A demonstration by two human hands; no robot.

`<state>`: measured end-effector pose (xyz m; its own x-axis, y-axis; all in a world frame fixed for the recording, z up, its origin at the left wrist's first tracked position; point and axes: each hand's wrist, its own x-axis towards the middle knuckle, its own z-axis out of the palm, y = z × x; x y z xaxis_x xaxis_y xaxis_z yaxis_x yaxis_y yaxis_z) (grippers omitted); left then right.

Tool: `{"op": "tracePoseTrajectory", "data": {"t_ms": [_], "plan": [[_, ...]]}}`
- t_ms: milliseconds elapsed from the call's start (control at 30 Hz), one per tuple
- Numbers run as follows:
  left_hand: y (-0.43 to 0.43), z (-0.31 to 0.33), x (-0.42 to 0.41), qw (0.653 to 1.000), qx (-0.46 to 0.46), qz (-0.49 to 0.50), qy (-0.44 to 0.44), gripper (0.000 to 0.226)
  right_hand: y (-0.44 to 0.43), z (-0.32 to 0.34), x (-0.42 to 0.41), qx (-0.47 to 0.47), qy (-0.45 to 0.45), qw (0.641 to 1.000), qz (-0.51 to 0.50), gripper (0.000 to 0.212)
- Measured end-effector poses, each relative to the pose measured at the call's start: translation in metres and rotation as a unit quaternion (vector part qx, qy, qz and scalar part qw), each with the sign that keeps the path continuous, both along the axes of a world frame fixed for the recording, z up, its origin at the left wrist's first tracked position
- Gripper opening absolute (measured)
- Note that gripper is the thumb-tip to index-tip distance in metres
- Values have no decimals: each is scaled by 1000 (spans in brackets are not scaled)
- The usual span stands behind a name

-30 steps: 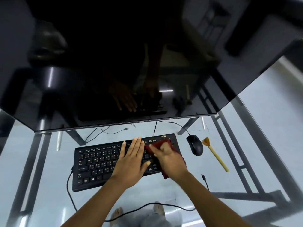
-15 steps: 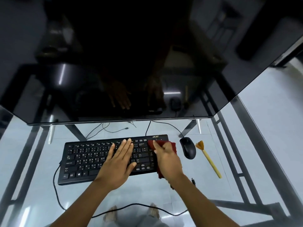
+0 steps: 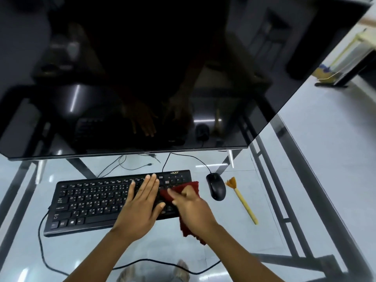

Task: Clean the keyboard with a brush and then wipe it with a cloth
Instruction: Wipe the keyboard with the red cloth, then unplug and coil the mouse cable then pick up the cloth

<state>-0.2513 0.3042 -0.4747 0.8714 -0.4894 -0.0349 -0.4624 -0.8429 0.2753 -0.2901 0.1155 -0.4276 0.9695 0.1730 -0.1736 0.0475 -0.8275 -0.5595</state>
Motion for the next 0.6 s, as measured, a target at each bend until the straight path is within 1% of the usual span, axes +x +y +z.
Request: {"op": "tracePoseTrajectory", "data": {"t_ms": [33, 67, 133, 200, 300, 333, 367, 433, 467, 500, 533, 567, 600], "plan": [[-12, 4, 1, 1000, -4, -14, -4, 69, -14, 3, 3, 13, -13, 1000, -23, 41], [-26, 9, 3, 1000, -8, -27, -9, 68, -29, 9, 7, 13, -32, 998, -60, 42], [-50, 17, 8, 999, -15, -44, -15, 68, -62, 20, 15, 6, -82, 988, -133, 40], [-76, 23, 13, 998, -16, -63, -14, 68, -92, 38, 16, -2, -105, 979, -172, 38], [-105, 24, 18, 996, -22, -88, 4, 71, -131, 56, 15, 11, -83, 974, -213, 31], [-113, 24, 20, 995, -28, -93, 10, 73, -141, 63, 13, -3, -83, 976, -202, 26], [-121, 24, 22, 995, -31, -95, 17, 75, -154, 64, 11, -48, -101, 976, -186, 22], [-133, 24, 26, 995, -29, -92, 33, 80, -175, 66, 7, -118, -90, 972, -183, 31], [-137, 25, 28, 995, -23, -90, 38, 82, -185, 62, 4, -132, -59, 974, -175, 36], [-140, 24, 30, 995, -14, -89, 40, 83, -193, 57, 4, -100, -31, 973, -207, 39], [-141, 23, 31, 995, -6, -89, 42, 83, -201, 49, 2, -107, -16, 972, -209, 42], [-142, 23, 33, 995, -3, -87, 44, 83, -206, 43, 2, -124, -7, 968, -218, 42], [-143, 22, 34, 995, -1, -85, 47, 84, -207, 43, 1, -153, 12, 967, -202, 35]]}}
